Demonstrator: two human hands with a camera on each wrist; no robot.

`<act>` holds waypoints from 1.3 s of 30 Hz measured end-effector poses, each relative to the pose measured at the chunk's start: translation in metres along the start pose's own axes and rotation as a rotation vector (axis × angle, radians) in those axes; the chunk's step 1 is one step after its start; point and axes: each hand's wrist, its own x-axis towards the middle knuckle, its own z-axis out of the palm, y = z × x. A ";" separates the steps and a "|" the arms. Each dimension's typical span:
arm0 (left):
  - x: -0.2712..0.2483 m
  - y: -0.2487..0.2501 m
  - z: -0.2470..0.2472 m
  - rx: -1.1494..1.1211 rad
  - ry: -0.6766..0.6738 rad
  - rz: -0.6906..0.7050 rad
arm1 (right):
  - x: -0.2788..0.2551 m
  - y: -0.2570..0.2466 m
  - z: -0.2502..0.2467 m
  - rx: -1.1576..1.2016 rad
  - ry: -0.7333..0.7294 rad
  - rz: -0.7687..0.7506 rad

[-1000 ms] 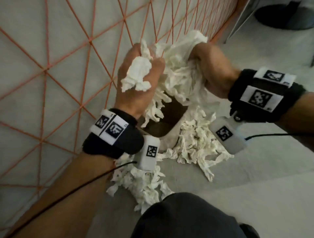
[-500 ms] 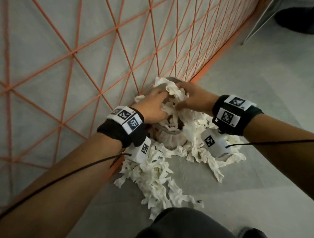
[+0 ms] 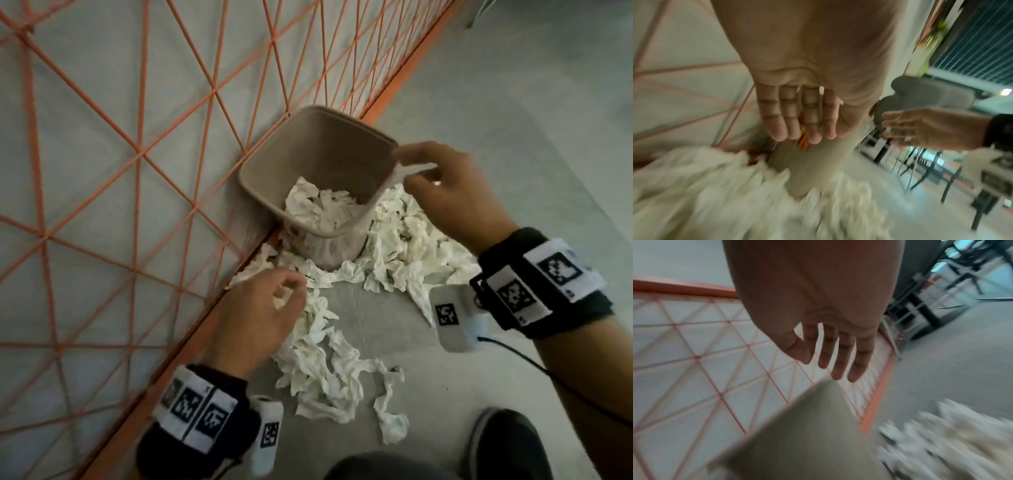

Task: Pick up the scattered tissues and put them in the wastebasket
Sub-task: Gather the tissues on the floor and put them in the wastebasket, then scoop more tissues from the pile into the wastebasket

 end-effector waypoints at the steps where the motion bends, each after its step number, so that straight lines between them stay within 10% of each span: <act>1: -0.009 -0.017 0.022 0.084 -0.093 -0.044 | -0.014 0.017 0.008 0.028 0.060 0.042; 6: -0.028 -0.068 0.111 0.362 -0.453 -0.155 | -0.114 0.099 0.076 -0.096 -0.074 0.236; 13: -0.007 -0.082 0.155 0.302 -0.345 -0.070 | -0.211 0.136 0.146 -0.487 -0.612 0.298; 28: -0.009 -0.055 0.063 -0.252 0.239 -0.017 | -0.181 0.135 0.191 -0.344 -0.479 0.306; 33: -0.023 -0.090 0.103 0.052 -0.107 -0.083 | -0.175 0.130 0.186 -0.026 -0.292 0.309; 39: -0.041 -0.108 0.139 0.190 -0.261 -0.231 | -0.147 0.114 0.198 -0.219 -0.523 0.088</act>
